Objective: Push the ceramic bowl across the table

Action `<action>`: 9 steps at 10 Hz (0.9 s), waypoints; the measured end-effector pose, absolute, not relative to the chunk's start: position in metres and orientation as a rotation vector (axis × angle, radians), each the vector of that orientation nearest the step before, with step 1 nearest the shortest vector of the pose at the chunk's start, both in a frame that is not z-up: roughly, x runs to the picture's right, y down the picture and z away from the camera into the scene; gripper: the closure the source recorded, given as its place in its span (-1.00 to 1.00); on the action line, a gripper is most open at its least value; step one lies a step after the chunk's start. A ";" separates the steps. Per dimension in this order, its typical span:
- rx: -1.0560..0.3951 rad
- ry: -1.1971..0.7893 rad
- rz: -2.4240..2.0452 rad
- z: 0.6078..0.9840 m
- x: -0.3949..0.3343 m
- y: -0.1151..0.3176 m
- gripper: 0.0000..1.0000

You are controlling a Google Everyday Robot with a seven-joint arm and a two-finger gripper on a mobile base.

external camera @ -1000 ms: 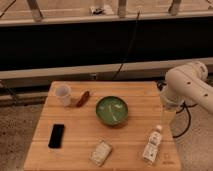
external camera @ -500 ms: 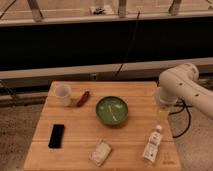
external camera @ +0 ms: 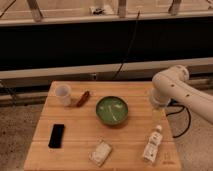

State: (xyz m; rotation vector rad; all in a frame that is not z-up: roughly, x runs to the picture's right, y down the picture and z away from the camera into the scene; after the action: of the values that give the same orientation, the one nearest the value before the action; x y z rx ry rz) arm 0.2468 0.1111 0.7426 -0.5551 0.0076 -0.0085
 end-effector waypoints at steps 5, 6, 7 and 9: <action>-0.557 -0.008 -0.025 0.767 0.228 0.116 -0.60; -0.557 -0.009 -0.026 0.771 0.225 0.117 -0.60; -0.557 -0.010 -0.025 0.772 0.225 0.117 -0.60; -0.560 -0.017 -0.022 0.780 0.219 0.121 -0.60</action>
State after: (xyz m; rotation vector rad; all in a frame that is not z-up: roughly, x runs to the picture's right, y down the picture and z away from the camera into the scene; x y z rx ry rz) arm 0.2189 0.1213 0.7805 -0.5602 -0.0168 -0.0222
